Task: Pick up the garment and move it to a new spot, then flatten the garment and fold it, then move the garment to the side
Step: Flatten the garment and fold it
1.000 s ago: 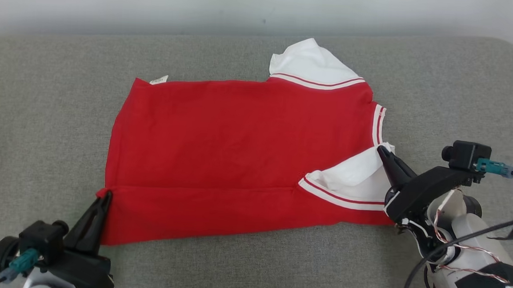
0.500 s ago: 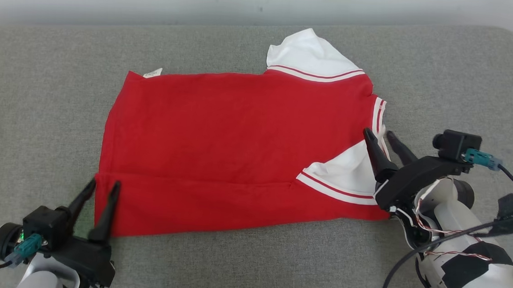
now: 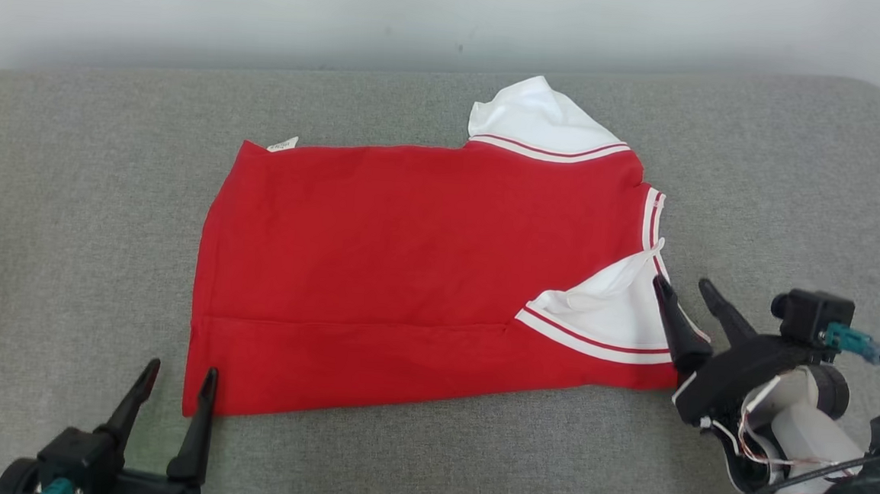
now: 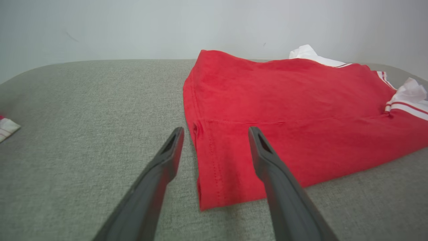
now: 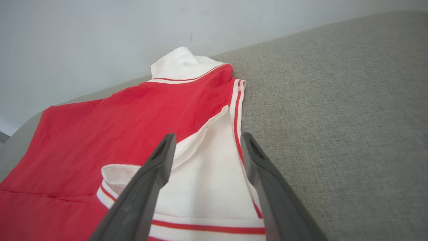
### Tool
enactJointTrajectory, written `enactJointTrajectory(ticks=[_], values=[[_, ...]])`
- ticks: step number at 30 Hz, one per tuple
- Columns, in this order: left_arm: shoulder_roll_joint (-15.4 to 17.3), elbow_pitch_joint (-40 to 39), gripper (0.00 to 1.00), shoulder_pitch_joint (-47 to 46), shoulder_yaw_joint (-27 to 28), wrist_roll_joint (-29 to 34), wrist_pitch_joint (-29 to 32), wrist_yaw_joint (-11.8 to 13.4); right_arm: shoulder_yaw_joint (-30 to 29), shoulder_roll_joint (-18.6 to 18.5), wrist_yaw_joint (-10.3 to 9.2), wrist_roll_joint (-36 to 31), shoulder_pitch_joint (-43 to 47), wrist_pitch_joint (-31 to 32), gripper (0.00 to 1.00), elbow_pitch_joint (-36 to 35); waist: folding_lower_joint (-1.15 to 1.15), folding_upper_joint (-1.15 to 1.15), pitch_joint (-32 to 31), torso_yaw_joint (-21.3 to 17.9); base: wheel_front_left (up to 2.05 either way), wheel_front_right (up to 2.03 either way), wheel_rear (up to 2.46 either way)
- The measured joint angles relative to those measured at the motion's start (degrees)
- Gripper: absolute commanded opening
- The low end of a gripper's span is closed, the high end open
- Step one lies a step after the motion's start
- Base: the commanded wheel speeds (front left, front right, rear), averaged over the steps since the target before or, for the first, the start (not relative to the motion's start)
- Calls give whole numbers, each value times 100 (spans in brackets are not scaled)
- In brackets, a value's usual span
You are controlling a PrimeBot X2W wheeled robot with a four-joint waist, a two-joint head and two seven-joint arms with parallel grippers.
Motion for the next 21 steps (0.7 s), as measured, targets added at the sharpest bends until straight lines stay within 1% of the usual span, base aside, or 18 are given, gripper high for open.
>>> enactJointTrajectory(ticks=[5,9,12,21], values=[[-119,-13,100,133,42,43,0,-41,-36,-176,0,-56,235,77,100,-178,0,0,-11,-5,0,0,0],[-164,9,100,187,129,80,0,-76,-101,-220,0,2,492,323,100,-379,0,0,24,-39,0,0,0],[-183,78,100,180,175,135,0,-90,-103,-303,0,-157,579,431,100,-439,0,0,64,-81,0,0,0],[-278,424,100,76,281,320,0,-99,-255,-149,0,-371,765,725,100,-490,0,0,177,-182,0,0,0]])
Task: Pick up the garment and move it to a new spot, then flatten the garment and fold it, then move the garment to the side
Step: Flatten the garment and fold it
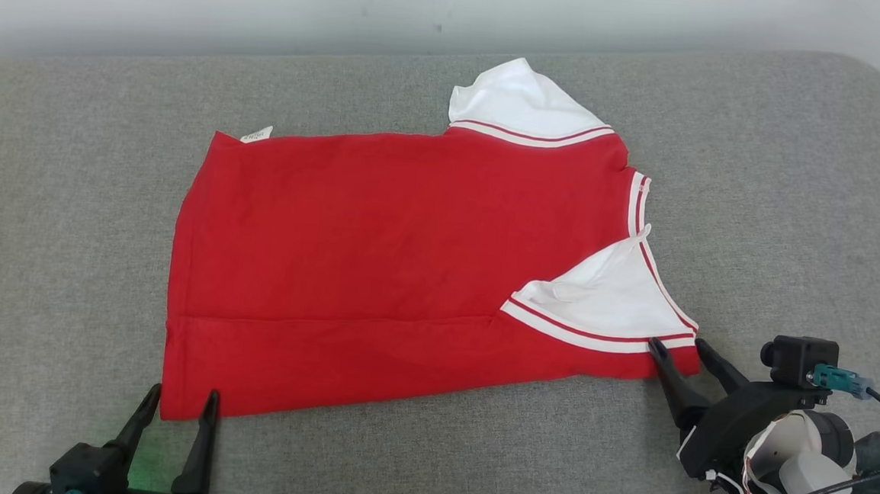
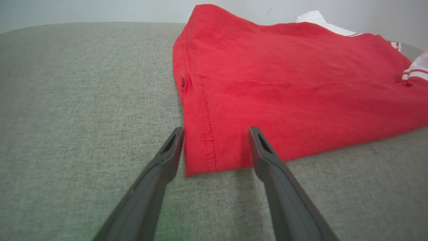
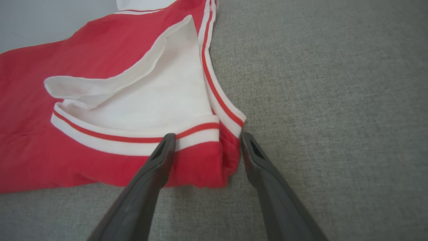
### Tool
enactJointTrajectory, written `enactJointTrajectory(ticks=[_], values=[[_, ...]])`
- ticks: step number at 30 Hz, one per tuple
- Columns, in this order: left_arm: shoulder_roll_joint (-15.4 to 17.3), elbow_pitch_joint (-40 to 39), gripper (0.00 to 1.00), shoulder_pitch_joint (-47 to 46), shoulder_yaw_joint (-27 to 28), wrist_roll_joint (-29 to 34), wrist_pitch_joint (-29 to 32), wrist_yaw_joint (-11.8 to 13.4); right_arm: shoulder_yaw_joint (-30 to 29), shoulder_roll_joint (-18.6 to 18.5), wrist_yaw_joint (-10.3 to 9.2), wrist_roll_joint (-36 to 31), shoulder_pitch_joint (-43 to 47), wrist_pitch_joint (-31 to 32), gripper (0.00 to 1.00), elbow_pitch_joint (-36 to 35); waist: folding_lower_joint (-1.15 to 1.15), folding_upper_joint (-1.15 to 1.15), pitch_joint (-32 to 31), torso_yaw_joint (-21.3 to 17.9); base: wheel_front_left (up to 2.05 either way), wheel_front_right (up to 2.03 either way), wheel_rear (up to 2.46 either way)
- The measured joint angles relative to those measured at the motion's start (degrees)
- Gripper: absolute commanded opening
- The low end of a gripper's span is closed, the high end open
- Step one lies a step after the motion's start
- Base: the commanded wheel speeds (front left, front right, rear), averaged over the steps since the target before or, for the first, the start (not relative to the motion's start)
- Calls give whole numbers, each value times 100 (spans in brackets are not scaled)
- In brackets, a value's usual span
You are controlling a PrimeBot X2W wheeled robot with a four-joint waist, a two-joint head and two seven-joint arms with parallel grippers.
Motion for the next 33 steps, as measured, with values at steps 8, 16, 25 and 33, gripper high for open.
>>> enactJointTrajectory(ticks=[8,16,25,33], values=[[-76,422,0,-195,53,32,0,-47,-65,170,0,-172,-12,225,0,163,0,0,45,7,0,0,0],[-164,547,0,-223,54,49,0,-135,-216,256,3,55,98,259,0,127,0,0,-106,42,0,0,0],[-285,180,0,328,19,99,0,-168,-907,-137,4,553,1141,576,0,-706,0,0,-479,71,0,0,0],[-480,-215,0,1088,-54,37,0,-40,-1610,-170,4,443,2346,1346,0,-1700,-1,-1,-729,-21,0,0,0]])
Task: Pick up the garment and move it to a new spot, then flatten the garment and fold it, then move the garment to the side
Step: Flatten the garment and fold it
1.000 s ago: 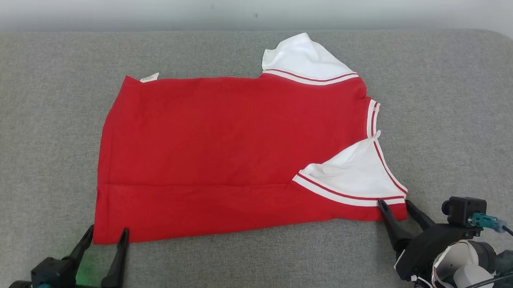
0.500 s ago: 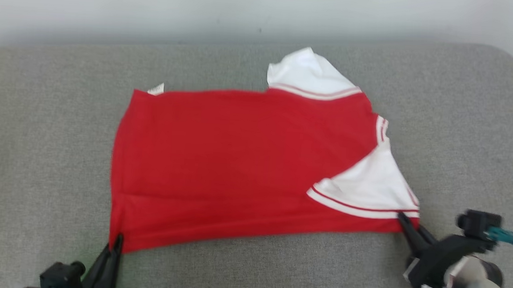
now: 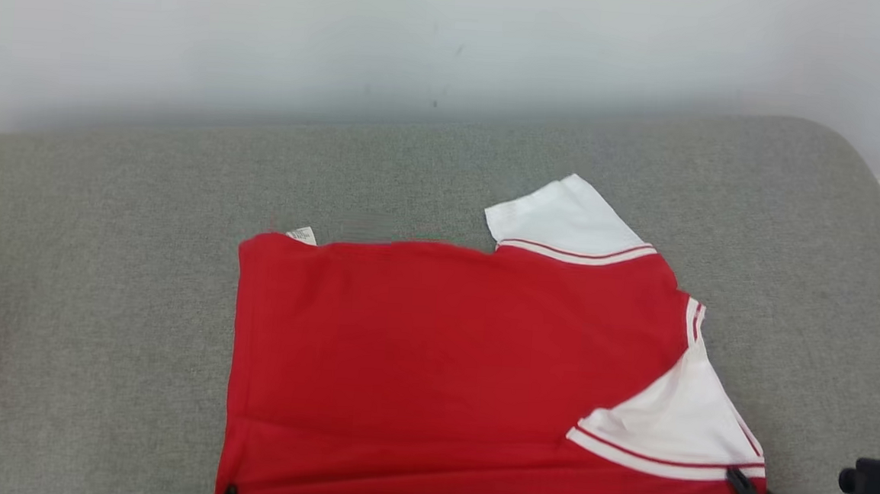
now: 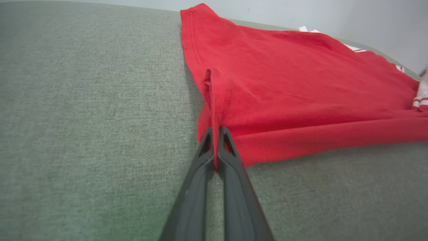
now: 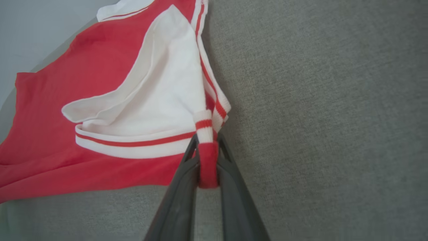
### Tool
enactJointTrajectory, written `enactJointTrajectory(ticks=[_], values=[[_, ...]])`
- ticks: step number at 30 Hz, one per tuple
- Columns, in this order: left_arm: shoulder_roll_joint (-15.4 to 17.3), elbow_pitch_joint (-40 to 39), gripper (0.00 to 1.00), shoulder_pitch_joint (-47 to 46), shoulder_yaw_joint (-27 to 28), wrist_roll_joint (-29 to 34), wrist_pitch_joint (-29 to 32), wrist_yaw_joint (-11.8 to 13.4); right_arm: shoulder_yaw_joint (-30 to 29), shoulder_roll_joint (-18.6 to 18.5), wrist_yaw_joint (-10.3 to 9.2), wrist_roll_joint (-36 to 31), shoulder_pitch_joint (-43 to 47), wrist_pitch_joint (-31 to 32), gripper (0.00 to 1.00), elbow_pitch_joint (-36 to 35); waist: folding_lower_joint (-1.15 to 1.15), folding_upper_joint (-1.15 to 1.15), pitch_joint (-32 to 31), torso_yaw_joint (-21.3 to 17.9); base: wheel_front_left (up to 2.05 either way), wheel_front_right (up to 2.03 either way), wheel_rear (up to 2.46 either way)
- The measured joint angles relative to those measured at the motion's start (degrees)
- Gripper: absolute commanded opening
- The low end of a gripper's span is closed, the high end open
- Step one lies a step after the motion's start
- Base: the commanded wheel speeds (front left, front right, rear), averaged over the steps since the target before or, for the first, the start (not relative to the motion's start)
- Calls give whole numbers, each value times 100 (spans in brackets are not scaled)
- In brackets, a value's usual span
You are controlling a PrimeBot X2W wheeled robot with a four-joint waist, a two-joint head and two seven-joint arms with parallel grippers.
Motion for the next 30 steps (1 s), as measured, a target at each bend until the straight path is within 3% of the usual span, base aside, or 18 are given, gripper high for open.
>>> enactJointTrajectory(ticks=[9,11,12,13,14,15,21,30], values=[[-21,-164,0,325,-77,11,0,82,-766,456,0,-399,589,501,0,-654,0,0,-43,74,0,0,0],[-20,-159,0,327,-91,9,0,97,-881,545,0,-621,625,501,40,-656,1,0,-57,98,0,0,0],[-20,-158,0,327,-87,13,0,130,-931,584,0,-679,629,495,76,-672,1,0,-66,110,0,0,0],[-16,-158,41,327,-73,12,0,153,-996,637,0,-717,629,465,100,-680,1,0,-76,121,0,0,0],[-9,-157,84,329,-71,9,0,155,-1043,681,-1,-765,632,449,100,-689,1,0,-86,131,0,0,0],[-9,-156,100,331,-78,8,0,156,-1087,728,-1,-816,631,402,100,-710,1,0,-97,140,0,0,0],[-15,-315,100,330,-79,8,0,210,-1299,946,-1,-1143,537,-80,100,-911,1,0,-144,216,0,0,0],[-18,-865,100,282,67,89,0,310,-1000,958,-1,-1559,288,-1042,100,-1003,1,0,-178,363,0,0,0]])
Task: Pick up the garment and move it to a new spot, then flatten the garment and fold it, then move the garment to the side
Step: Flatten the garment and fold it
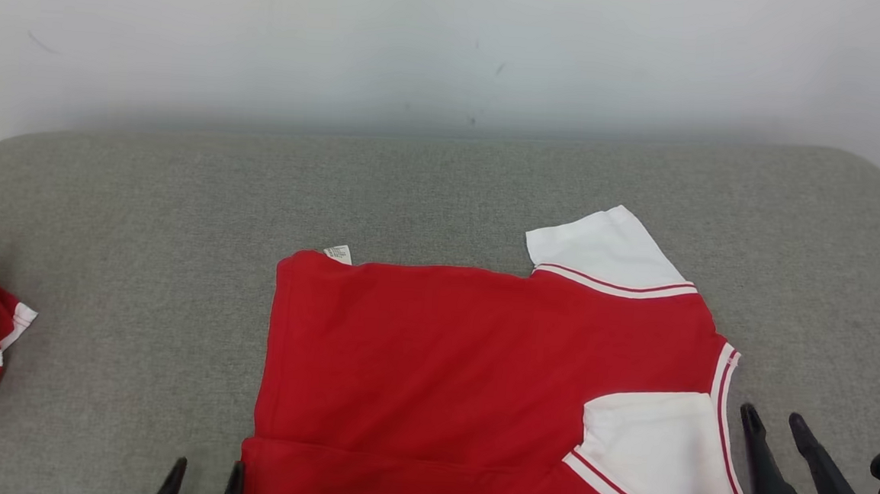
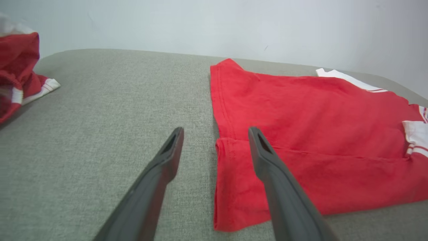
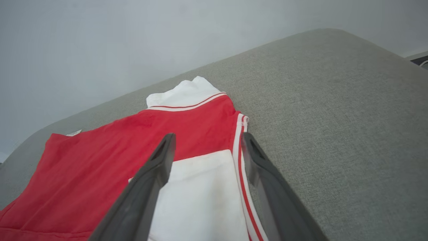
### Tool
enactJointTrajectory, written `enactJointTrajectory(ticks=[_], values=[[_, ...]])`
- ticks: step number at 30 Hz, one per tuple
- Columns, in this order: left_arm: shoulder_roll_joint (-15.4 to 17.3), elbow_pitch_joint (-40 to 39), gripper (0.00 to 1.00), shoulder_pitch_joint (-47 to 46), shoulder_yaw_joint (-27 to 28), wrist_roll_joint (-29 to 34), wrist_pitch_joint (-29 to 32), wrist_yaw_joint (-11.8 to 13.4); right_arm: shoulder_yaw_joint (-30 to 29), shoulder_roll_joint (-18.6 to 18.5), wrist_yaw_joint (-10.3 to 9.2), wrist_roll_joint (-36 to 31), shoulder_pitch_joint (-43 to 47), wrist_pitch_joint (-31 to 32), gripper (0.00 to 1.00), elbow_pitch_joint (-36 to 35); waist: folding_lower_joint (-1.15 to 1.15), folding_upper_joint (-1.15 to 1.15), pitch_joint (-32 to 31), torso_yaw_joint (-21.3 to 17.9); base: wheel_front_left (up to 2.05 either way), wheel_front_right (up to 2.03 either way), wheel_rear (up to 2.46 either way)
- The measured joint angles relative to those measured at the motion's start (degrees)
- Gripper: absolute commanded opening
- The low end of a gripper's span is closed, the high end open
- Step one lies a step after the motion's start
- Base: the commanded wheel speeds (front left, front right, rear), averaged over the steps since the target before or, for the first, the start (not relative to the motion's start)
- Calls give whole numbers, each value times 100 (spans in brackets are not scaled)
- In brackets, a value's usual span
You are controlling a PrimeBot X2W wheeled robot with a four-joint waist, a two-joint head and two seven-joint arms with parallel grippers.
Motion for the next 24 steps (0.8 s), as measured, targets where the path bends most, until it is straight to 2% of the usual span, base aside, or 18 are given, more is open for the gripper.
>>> enactJointTrajectory(ticks=[7,15,20,24], values=[[-21,-344,100,-126,127,110,0,107,289,-25,0,-391,-154,-691,100,69,0,0,-42,84,0,0,0],[-58,-750,100,-252,274,401,0,345,548,75,0,-922,-297,-1448,100,286,0,0,-94,149,0,0,0],[-65,-701,100,-305,301,435,0,336,635,205,0,-1156,-382,-1575,100,435,0,0,-98,188,0,0,0],[-65,-528,100,-498,364,270,-1,141,686,224,0,-1212,-436,-1621,100,508,0,0,-60,191,0,0,0]])
